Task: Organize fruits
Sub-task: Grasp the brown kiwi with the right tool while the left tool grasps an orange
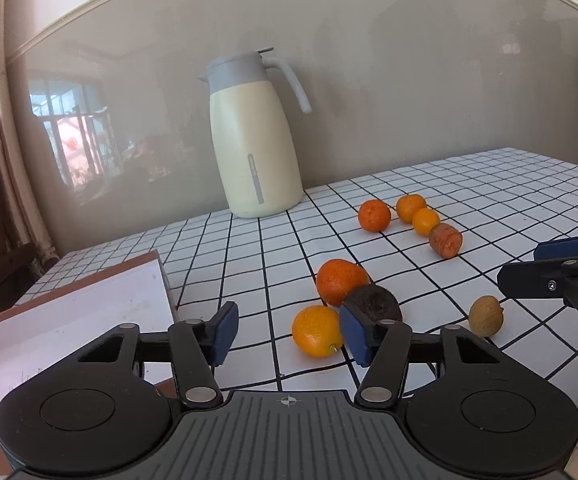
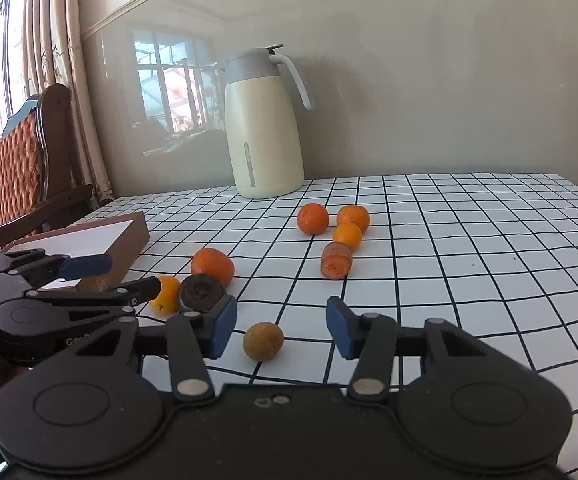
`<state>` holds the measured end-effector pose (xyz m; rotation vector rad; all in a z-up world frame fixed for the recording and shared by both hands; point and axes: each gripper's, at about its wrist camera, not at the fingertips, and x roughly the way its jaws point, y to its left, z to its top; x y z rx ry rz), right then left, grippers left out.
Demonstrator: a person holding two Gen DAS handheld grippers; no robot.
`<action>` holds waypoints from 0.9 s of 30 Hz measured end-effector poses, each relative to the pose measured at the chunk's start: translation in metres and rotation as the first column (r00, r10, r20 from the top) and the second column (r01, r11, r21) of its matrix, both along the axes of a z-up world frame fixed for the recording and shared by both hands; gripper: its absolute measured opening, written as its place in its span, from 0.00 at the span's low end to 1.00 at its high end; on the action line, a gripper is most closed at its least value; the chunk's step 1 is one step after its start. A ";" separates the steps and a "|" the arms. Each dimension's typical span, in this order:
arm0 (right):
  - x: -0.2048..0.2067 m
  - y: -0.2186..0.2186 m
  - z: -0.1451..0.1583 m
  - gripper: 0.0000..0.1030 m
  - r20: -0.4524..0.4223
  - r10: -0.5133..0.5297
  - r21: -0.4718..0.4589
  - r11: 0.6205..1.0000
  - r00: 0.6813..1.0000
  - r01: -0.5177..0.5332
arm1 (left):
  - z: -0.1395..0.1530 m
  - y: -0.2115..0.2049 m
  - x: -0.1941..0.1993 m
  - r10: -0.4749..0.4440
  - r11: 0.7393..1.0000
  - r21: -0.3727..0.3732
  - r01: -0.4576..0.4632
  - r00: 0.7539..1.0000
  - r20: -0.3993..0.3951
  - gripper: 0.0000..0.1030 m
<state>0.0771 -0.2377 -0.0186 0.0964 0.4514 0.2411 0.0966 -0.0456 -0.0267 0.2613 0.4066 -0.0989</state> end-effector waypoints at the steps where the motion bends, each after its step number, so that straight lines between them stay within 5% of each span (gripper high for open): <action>1: 0.001 0.000 -0.001 0.40 -0.004 0.000 0.000 1.000 1.000 0.000 | -0.001 0.000 0.003 0.009 1.000 -0.001 -0.009 1.000 -0.006 0.54; 10: 0.006 0.004 -0.006 0.37 -0.032 0.010 0.020 1.000 0.999 -0.009 | -0.011 -0.010 0.012 0.008 1.000 0.006 -0.008 0.999 -0.031 0.54; 27: 0.011 -0.001 -0.010 0.37 -0.054 -0.012 0.036 0.999 0.998 0.014 | -0.023 -0.016 0.040 0.059 0.993 -0.091 -0.070 0.992 -0.112 0.54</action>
